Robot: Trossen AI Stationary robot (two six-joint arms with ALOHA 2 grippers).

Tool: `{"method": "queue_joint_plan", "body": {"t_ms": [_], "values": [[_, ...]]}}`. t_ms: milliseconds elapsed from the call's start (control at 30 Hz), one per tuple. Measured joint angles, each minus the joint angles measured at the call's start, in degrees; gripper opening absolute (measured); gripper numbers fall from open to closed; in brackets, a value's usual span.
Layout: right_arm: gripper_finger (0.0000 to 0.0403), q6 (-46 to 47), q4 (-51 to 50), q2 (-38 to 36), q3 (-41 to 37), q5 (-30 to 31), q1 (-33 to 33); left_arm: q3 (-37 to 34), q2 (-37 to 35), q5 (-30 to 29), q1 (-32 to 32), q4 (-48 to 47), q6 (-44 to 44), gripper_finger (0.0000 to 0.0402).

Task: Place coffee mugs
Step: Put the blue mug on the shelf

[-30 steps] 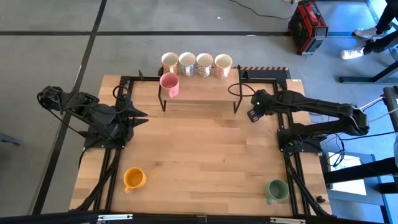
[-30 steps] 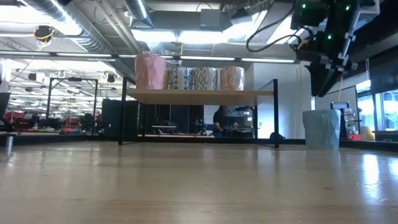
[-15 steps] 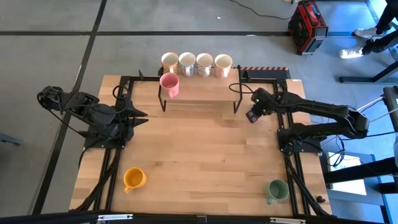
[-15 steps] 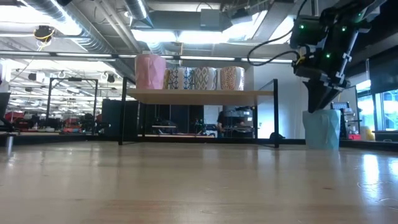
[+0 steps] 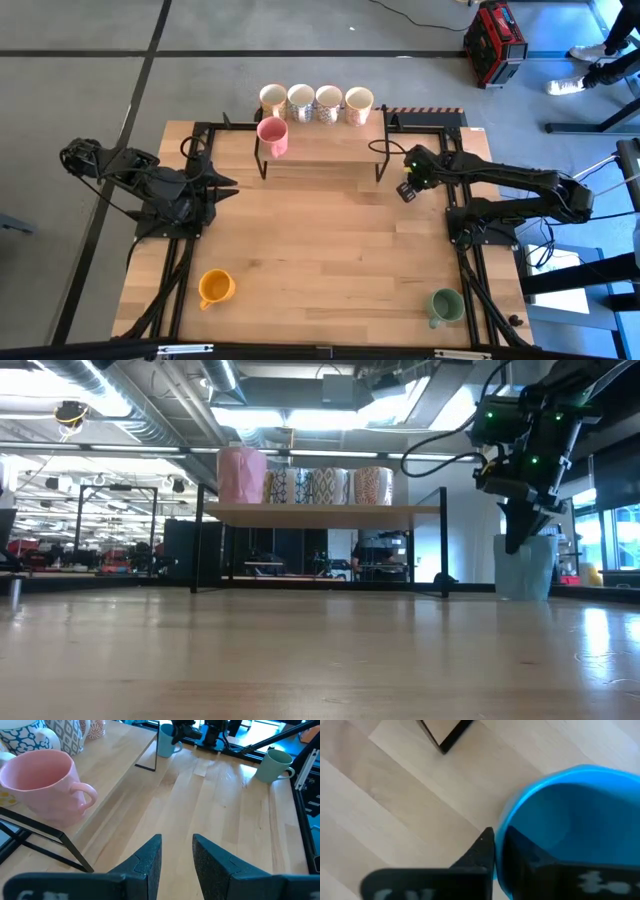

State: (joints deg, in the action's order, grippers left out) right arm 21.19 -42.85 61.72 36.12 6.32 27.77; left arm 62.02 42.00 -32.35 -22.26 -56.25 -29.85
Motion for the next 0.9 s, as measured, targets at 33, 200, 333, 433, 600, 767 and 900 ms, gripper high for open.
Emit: {"method": "queue_joint_plan", "body": {"t_ms": [33,200,333,433,600,767,900], "values": [[0.0012,-0.5,0.0,0.0,0.0,-0.2,0.0,0.0,0.0,-0.1,0.0,0.0,0.0,0.0103],[0.0018,-0.5,-1.0,0.0,0.7,-1.4,0.0,0.0,0.0,0.0,0.0,0.0,0.0,0.0103],[0.0009,-0.5,-2.1,-0.3,3.6,-3.1,-2.4,0.0,0.0,0.0,0.0,0.0,0.0,0.0103],[0.0008,-0.7,-4.4,-0.4,6.3,-2.9,-6.2,0.0,0.0,0.0,0.0,0.0,0.0,0.0103],[0.0006,3.2,-6.7,-0.4,10.0,-1.9,-14.7,0.0,0.0,0.0,0.0,0.0,0.0,0.0103],[0.0005,6.7,-3.7,0.0,11.8,-1.4,-23.2,0.0,0.0,0.0,0.0,0.0,0.5,0.0103],[0.0003,7.1,1.9,2.4,12.0,-1.3,-28.7,0.0,0.0,0.0,0.0,0.0,0.5,0.0103]]}}
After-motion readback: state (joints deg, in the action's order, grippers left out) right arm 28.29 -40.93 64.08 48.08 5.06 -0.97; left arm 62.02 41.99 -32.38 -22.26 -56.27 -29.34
